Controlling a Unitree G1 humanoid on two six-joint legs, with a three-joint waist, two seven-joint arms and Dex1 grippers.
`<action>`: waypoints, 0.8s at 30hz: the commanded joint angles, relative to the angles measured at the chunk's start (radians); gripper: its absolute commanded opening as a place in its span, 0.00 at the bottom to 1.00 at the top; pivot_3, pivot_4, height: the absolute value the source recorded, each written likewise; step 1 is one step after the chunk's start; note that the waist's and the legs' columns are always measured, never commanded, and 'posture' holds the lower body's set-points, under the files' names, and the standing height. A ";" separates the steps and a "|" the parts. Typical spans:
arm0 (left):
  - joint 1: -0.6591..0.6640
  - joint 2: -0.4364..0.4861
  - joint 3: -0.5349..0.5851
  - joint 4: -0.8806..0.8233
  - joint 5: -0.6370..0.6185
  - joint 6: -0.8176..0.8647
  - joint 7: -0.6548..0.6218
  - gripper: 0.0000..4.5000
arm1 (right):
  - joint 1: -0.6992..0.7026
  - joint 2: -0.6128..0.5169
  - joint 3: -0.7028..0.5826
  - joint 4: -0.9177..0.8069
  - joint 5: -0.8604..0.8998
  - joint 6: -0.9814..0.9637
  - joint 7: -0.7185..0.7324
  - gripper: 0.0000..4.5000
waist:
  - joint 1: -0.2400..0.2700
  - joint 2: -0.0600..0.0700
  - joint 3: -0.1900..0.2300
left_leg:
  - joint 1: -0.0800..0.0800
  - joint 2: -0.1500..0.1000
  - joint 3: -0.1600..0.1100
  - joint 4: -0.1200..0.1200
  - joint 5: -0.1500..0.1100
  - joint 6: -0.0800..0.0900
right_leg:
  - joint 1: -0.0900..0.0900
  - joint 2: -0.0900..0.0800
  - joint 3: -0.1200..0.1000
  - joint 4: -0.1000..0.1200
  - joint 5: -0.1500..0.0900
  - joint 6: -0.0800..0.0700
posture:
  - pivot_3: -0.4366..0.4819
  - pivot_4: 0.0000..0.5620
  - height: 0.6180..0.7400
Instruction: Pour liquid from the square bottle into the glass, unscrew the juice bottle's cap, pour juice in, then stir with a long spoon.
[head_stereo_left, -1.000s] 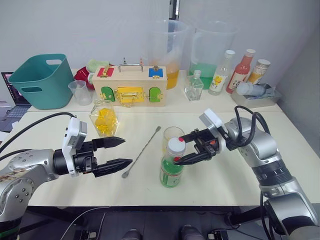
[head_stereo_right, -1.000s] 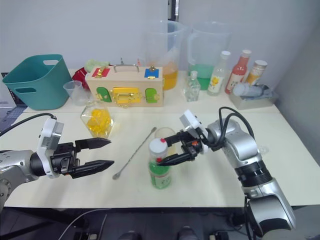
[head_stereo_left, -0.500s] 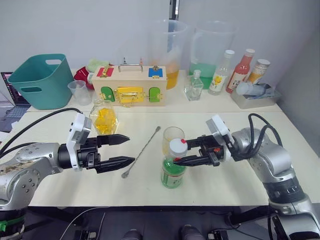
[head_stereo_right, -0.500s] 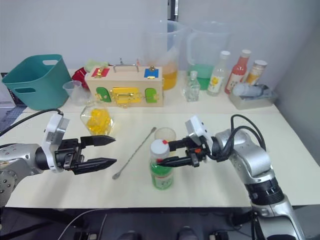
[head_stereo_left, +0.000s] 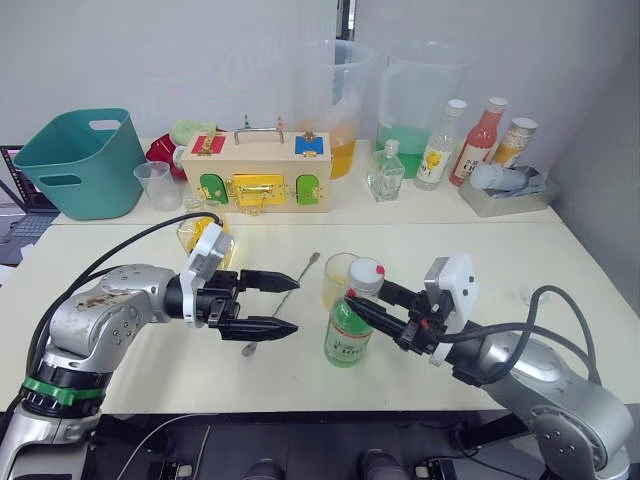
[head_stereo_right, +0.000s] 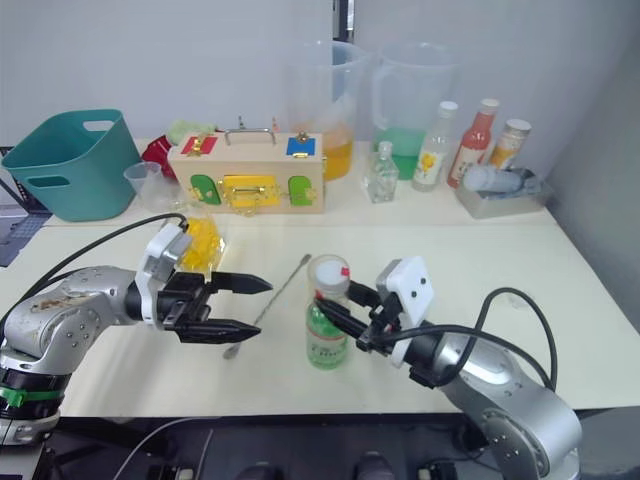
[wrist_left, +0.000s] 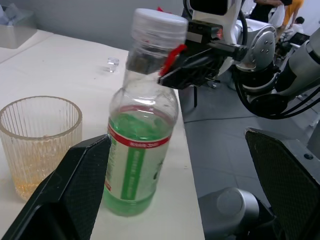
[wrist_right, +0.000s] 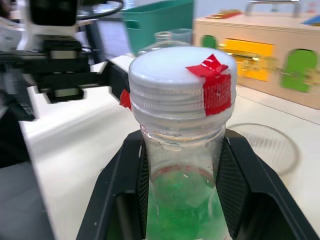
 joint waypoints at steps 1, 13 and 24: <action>-0.046 0.005 -0.009 0.026 0.023 -0.023 -0.053 1.00 | 0.007 0.016 0.005 -0.079 0.016 -0.008 -0.060 0.29 | 0.000 0.000 0.000 | 0.000 0.000 0.000 0.000 0.000 0.000 | 0.000 0.000 0.000 0.000 0.000 0.000 | 0.48 0.27 1.00; -0.037 0.034 0.023 0.038 0.073 -0.036 -0.078 1.00 | -0.011 -0.066 0.043 -0.046 0.058 -0.027 0.013 0.76 | 0.000 0.000 0.000 | 0.000 0.000 0.000 0.000 0.000 0.000 | 0.000 0.000 0.000 0.000 0.000 0.000 | 0.48 0.27 1.00; 0.119 0.043 0.146 -0.109 0.044 -0.030 0.057 1.00 | -0.177 -0.402 -0.028 0.372 0.042 -0.234 0.670 1.00 | 0.000 0.000 0.000 | 0.001 0.001 0.001 0.000 0.000 0.000 | 0.001 0.000 0.000 -0.002 0.000 0.000 | 0.48 0.27 1.00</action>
